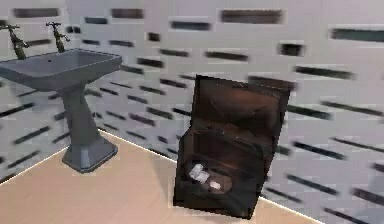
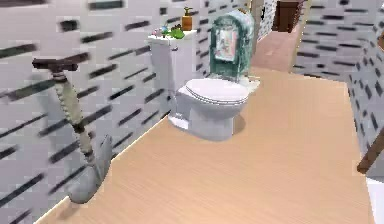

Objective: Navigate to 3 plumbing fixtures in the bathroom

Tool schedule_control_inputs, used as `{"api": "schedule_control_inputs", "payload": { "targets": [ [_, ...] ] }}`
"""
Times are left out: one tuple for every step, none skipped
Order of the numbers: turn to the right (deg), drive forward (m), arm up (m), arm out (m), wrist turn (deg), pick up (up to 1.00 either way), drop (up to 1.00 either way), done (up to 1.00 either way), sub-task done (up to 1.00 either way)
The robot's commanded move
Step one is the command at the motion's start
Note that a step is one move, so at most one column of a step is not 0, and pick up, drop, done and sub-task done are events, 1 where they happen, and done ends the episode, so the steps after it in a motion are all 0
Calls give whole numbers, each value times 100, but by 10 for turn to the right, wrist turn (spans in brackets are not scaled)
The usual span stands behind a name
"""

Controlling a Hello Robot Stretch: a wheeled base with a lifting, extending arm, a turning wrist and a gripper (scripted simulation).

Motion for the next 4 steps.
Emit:
{"api": "schedule_control_inputs", "payload": {
  "targets": [
    [300, 0, 0, 0, 0, 0, 0, 0, 0],
    [0, 15, 0, 0, 0, 0, 0, 0, 0],
    [-210, 0, 0, 0, 0, 0, 0, 0, 0],
    [0, 0, 0, 0, 0, 0, 0, 0, 100]
  ]
}}
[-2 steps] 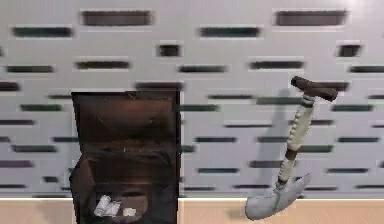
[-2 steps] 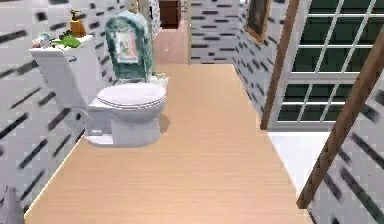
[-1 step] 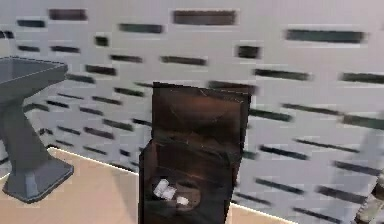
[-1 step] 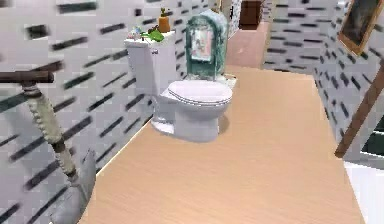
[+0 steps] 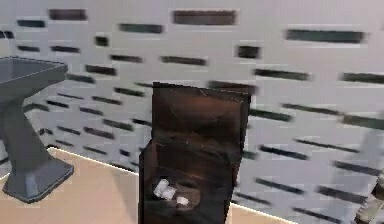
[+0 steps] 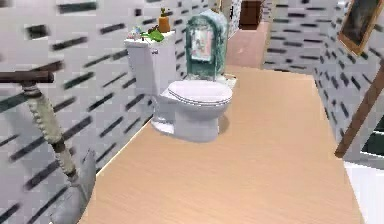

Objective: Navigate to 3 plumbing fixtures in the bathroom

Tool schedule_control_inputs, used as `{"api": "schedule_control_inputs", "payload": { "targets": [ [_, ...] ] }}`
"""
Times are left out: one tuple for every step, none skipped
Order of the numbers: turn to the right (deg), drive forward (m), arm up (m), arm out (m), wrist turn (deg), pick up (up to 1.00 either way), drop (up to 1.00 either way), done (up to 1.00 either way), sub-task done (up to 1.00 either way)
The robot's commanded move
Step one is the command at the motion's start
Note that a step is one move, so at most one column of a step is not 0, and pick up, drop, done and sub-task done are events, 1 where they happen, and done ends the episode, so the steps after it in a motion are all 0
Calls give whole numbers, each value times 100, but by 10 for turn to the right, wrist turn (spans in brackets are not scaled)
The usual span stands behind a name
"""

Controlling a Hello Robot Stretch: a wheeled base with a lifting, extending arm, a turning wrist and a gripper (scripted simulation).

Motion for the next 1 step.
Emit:
{"api": "schedule_control_inputs", "payload": {
  "targets": [
    [-450, 0, 0, 0, 0, 0, 0, 0, 0]
  ]
}}
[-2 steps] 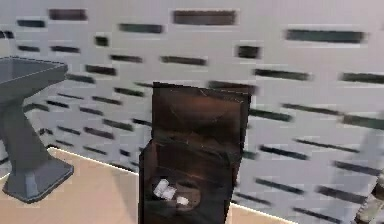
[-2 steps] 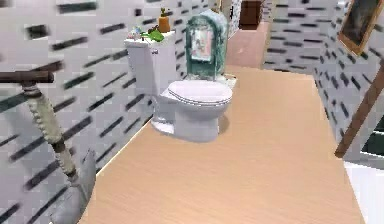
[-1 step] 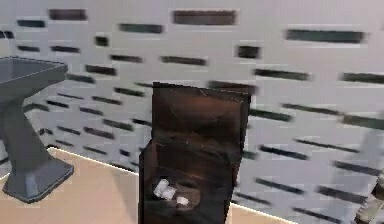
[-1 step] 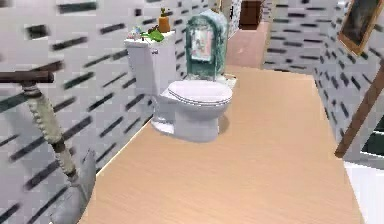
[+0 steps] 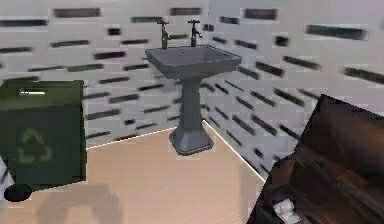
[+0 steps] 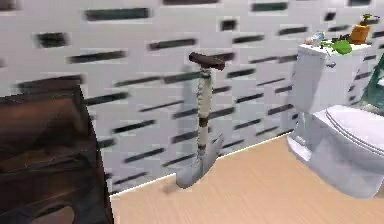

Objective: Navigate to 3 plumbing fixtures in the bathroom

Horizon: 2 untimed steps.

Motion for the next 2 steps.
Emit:
{"api": "schedule_control_inputs", "payload": {
  "targets": [
    [-240, 0, 0, 0, 0, 0, 0, 0, 0],
    [0, 90, 0, 0, 0, 0, 0, 0, 0]
  ]
}}
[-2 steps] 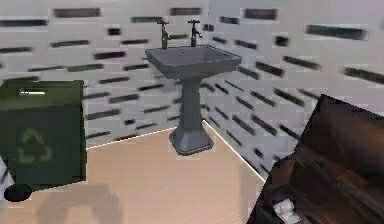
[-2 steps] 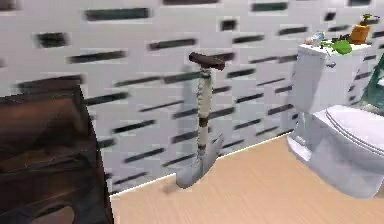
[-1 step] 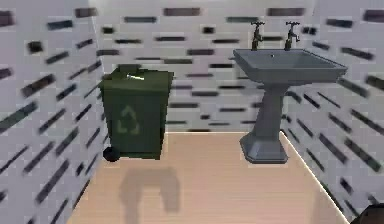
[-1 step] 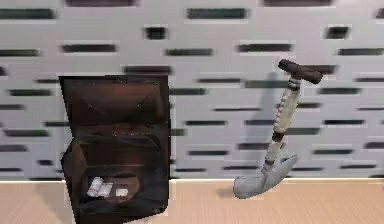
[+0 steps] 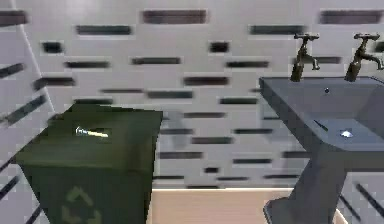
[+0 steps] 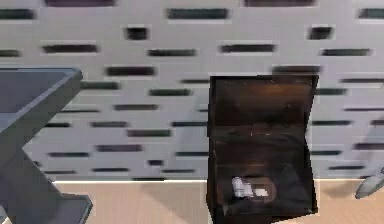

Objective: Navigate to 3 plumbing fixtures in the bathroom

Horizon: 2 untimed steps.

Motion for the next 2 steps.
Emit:
{"api": "schedule_control_inputs", "payload": {
  "targets": [
    [390, 0, 0, 0, 0, 0, 0, 0, 0],
    [0, 0, 0, 0, 0, 0, 0, 0, 100]
  ]
}}
